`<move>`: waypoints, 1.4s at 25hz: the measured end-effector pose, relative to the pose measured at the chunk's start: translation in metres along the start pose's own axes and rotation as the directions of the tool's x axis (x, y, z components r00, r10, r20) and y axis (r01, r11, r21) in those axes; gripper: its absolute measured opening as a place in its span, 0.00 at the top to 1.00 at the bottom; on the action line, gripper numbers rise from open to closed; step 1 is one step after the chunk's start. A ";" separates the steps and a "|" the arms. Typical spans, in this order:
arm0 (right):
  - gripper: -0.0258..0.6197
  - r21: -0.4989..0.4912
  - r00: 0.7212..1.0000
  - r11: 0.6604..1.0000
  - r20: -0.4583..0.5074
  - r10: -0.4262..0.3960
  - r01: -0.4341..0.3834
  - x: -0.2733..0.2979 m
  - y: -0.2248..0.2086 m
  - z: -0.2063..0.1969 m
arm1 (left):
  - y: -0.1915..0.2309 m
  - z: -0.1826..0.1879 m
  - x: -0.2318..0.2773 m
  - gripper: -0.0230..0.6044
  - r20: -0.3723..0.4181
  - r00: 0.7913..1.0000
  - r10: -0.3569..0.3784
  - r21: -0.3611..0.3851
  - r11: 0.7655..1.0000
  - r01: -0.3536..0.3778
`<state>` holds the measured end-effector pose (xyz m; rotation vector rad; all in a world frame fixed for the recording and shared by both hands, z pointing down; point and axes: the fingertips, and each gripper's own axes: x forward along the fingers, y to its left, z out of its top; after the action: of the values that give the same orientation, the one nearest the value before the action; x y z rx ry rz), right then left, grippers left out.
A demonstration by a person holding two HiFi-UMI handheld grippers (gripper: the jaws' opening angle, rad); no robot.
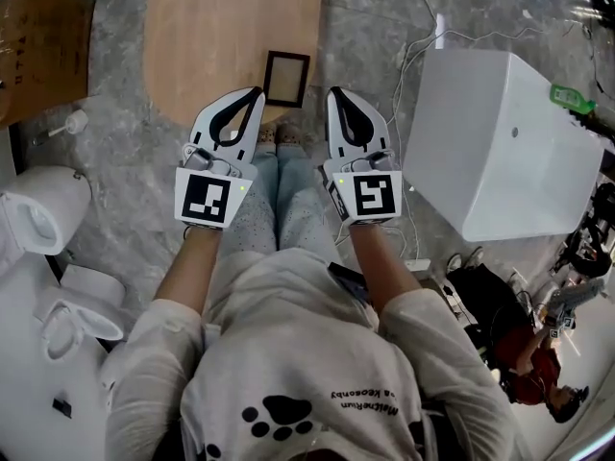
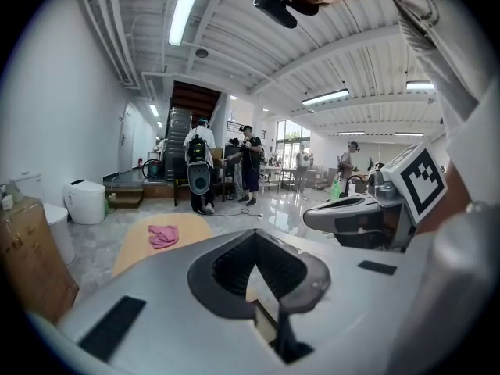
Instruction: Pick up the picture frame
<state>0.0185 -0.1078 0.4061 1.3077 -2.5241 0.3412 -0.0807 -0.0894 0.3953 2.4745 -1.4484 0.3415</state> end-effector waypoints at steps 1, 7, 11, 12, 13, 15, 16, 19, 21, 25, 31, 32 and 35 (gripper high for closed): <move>0.95 -0.002 1.000 1.000 -0.006 0.001 -0.001 0.002 0.000 -0.005 | 0.001 -0.005 0.002 0.95 -0.004 1.000 0.000 -0.006 1.000 0.000; 0.95 0.011 0.999 1.000 -0.033 -0.001 0.002 0.015 -0.004 -0.032 | 0.008 -0.034 0.015 0.95 -0.032 0.999 -0.005 -0.013 1.000 0.004; 0.95 0.021 0.999 1.000 -0.054 -0.010 0.011 0.023 -0.007 -0.050 | 0.011 -0.050 0.024 0.95 -0.043 0.999 -0.008 -0.019 1.000 0.008; 0.95 0.022 0.998 1.000 -0.057 -0.011 0.012 0.026 -0.007 -0.055 | 0.011 -0.054 0.026 0.95 -0.048 0.999 -0.010 -0.018 1.000 0.009; 0.95 0.022 0.998 1.000 -0.058 -0.011 0.012 0.028 -0.007 -0.059 | 0.012 -0.059 0.028 0.95 -0.055 0.998 -0.011 -0.017 1.000 0.010; 0.95 0.025 0.998 1.000 -0.062 -0.013 0.015 0.033 -0.008 -0.068 | 0.014 -0.067 0.032 0.95 -0.068 0.998 -0.012 -0.017 1.000 0.011; 0.95 0.028 0.998 0.999 -0.066 -0.017 0.019 0.035 -0.009 -0.073 | 0.014 -0.072 0.034 0.95 -0.072 0.997 -0.013 -0.019 1.000 0.012; 0.95 0.039 0.996 0.999 -0.084 -0.030 0.033 0.038 -0.013 -0.089 | 0.015 -0.084 0.039 0.95 -0.085 0.996 -0.015 -0.024 1.000 0.013; 0.95 0.037 0.995 0.999 -0.094 -0.031 0.034 0.041 -0.013 -0.098 | 0.017 -0.093 0.041 0.95 -0.096 0.995 -0.016 -0.027 1.000 0.013; 0.95 0.013 0.993 0.999 -0.114 -0.031 0.033 0.047 -0.016 -0.116 | 0.018 -0.112 0.048 0.95 -0.119 0.993 -0.020 -0.031 0.999 0.016; 0.95 0.025 0.988 0.999 -0.149 -0.032 0.036 0.056 -0.021 -0.144 | 0.021 -0.142 0.059 0.95 -0.170 0.985 -0.018 -0.036 0.999 0.012; 0.95 0.026 0.988 0.999 -0.153 -0.030 0.034 0.057 -0.021 -0.148 | 0.023 -0.147 0.060 0.95 -0.176 0.984 -0.016 -0.038 0.999 0.009; 0.95 0.035 0.986 0.999 -0.167 -0.024 0.031 0.059 -0.019 -0.159 | 0.026 -0.160 0.064 0.95 -0.193 0.981 -0.011 -0.042 0.999 0.003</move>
<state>0.0231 -0.1104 0.5764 1.2699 -2.3695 0.4735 -0.0845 -0.1005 0.5689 2.3395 -1.3529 0.5292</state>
